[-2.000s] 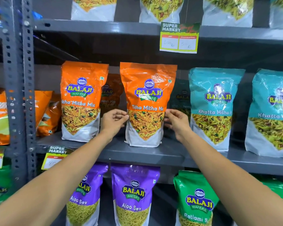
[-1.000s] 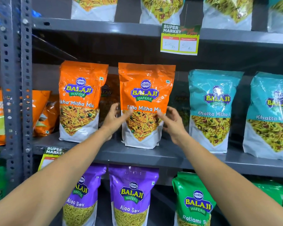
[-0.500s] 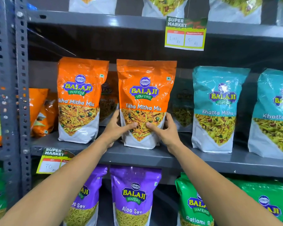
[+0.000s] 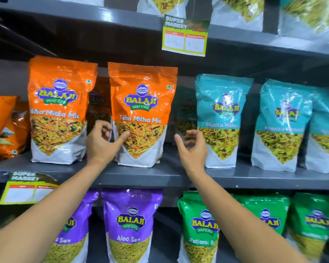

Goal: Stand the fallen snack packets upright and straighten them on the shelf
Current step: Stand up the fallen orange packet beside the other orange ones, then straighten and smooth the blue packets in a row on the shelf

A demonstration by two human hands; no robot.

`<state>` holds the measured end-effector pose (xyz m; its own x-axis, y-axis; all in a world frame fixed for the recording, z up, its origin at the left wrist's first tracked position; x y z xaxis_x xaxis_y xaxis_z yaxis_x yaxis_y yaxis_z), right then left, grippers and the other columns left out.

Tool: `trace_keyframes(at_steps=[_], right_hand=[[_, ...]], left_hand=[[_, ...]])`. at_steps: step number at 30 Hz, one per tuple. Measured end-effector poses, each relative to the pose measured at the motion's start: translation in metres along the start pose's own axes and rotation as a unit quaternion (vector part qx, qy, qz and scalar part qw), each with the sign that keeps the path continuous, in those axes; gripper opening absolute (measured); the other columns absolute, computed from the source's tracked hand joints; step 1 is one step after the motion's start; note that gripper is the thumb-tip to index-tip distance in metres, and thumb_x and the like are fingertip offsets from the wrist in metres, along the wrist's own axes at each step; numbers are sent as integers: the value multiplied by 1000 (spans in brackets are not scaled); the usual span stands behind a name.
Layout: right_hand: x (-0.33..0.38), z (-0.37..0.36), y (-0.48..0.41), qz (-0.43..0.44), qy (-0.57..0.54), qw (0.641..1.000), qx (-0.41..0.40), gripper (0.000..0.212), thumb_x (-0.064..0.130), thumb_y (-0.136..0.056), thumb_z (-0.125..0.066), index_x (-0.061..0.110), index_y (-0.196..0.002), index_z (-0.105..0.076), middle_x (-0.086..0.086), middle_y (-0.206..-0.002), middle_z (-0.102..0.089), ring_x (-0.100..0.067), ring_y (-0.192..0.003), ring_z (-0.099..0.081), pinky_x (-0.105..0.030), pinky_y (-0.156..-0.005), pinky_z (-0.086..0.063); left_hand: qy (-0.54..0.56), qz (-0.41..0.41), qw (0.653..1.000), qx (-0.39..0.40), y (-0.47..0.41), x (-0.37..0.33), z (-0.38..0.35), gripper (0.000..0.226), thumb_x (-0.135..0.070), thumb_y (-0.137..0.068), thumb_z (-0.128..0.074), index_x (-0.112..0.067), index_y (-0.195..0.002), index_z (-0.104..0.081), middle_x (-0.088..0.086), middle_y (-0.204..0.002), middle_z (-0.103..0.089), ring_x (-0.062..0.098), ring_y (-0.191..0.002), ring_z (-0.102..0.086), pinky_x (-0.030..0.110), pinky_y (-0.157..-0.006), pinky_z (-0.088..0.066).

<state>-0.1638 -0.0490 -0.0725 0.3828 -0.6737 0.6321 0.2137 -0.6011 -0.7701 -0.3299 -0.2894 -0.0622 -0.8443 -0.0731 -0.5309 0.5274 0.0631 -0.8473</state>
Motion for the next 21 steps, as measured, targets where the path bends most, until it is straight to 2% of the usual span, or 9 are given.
trace_keyframes(at_steps=[2,4,6,8,10,12,14,17,21], right_hand=[[7,29,3,91,51,994,-31,24,25,-81,-71,11,-95,-57,6,-89,-55,-22,-76,-55,-37,-65,-51],[11,69,-4,164,105,978,-74,20,22,-82,-69,7,-91,-59,-4,-90,-58,-22,-83,-54,-38,-73,-48],[6,110,-23,174,133,968,-120,26,26,-81,-69,5,-93,-59,-7,-93,-58,-24,-89,-54,-42,-79,-47],[-14,136,-51,106,131,979,-111,45,39,-78,-70,7,-106,-56,-3,-102,-54,-28,-98,-55,-47,-87,-47],[-44,148,-75,-20,85,995,-39,69,53,-72,-69,11,-123,-49,-6,-119,-53,-28,-114,-53,-45,-98,-44],[-73,146,-86,-126,49,989,65,78,51,-75,-71,15,-136,-39,-11,-136,-49,-25,-125,-49,-39,-103,-42],[-87,143,-89,-163,50,972,162,73,38,-81,-71,16,-141,-35,-11,-141,-48,-22,-124,-50,-37,-101,-43],[-99,141,-88,-170,34,962,209,67,29,-79,-74,17,-135,-40,-10,-132,-55,-25,-119,-54,-41,-99,-48],[-102,139,-85,-159,6,963,217,60,31,-72,-80,19,-119,-45,-5,-115,-60,-27,-109,-61,-44,-92,-53]], left_hand=[[-31,-40,999,1,11,-17,-4,46,-56,-69,-69,-15,-74,-48,1,-57,-47,18,-52,-43,36,-52,-42],[-25,-47,999,8,28,-39,-21,43,-53,-71,-66,-13,-69,-50,6,-55,-52,24,-50,-47,40,-51,-46],[5,-57,998,40,45,-67,-49,40,-49,-70,-65,-12,-70,-51,4,-57,-54,25,-54,-53,40,-53,-48],[47,-57,994,86,59,-93,-88,37,-47,-70,-68,-14,-77,-54,-1,-66,-57,21,-63,-58,39,-57,-51],[95,9,985,144,70,-108,-136,42,-46,-69,-73,-16,-92,-56,-1,-83,-63,17,-81,-63,40,-69,-56],[95,107,963,227,78,-110,-182,60,-49,-69,-76,-18,-113,-51,3,-110,-61,21,-104,-59,42,-87,-53],[81,195,931,298,84,-108,-216,79,-52,-69,-75,-21,-131,-39,4,-133,-49,24,-121,-50,37,-93,-46],[130,267,896,330,82,-97,-233,75,-43,-70,-78,-27,-130,-37,3,-136,-48,24,-122,-51,39,-88,-52],[127,252,905,317,74,-85,-222,60,-26,-68,-83,-30,-116,-48,7,-125,-59,26,-108,-62,45,-78,-59]])
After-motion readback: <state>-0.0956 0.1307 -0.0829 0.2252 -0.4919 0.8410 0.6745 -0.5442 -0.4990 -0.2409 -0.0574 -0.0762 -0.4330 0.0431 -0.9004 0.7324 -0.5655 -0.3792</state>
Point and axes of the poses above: each hand's wrist, its own y-axis away from the middle knuckle, its own z-axis out of the back of the hand, x = y × z, the point moved 7 cm from there along -y, towards the middle knuckle
